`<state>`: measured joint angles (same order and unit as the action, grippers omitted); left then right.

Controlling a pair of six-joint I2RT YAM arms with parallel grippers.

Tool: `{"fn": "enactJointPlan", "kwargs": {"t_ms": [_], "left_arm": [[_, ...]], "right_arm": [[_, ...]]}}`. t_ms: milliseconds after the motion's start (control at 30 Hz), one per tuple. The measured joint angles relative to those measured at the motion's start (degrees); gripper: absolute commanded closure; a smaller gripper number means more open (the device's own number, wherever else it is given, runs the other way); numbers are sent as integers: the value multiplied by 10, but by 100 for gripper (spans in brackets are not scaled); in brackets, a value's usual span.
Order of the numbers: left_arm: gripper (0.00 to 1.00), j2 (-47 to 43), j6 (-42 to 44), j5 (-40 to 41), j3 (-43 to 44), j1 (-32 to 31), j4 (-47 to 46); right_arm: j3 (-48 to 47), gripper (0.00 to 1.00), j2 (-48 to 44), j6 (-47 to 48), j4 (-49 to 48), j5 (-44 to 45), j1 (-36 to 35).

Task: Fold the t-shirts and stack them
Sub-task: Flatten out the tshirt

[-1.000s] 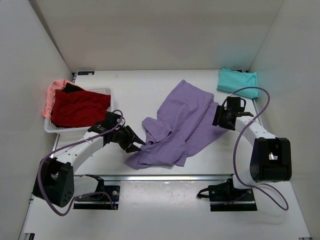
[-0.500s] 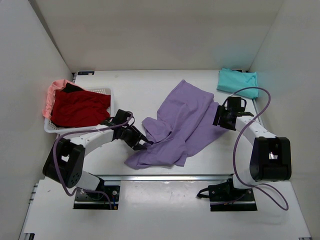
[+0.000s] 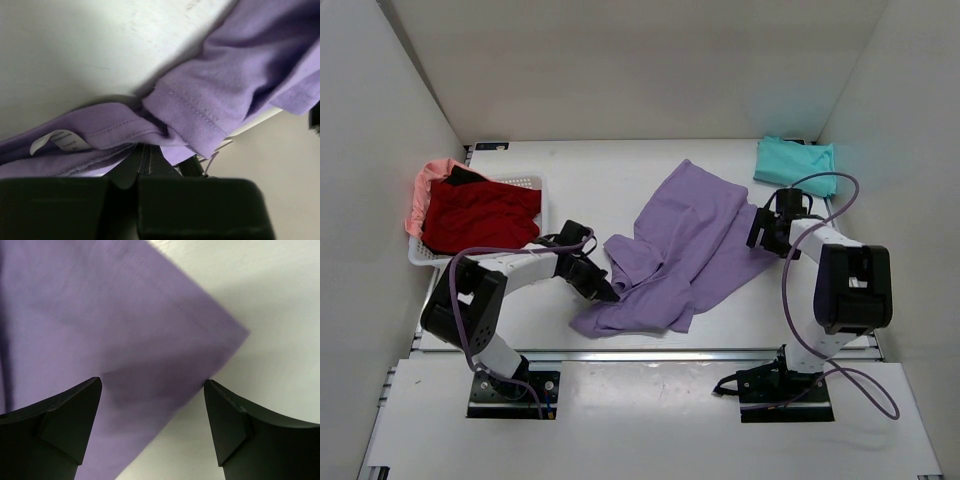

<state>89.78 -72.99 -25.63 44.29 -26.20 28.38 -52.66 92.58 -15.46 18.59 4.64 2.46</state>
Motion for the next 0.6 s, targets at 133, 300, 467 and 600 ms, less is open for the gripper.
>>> {"fn": "enactJointPlan", "kwargs": {"t_ms": [133, 300, 467, 600], "left_arm": [[100, 7, 15, 2, 20, 0, 15], [100, 8, 42, 23, 89, 17, 52], [100, 21, 96, 45, 269, 59, 99], [100, 58, 132, 55, 442, 97, 101]], "right_arm": [[-40, 40, 46, -4, 11, 10, 13], [-78, 100, 68, -21, 29, 3, 30], [-125, 100, 68, -25, 59, -7, 54], [-210, 100, 67, -25, 72, -16, 65]]}}
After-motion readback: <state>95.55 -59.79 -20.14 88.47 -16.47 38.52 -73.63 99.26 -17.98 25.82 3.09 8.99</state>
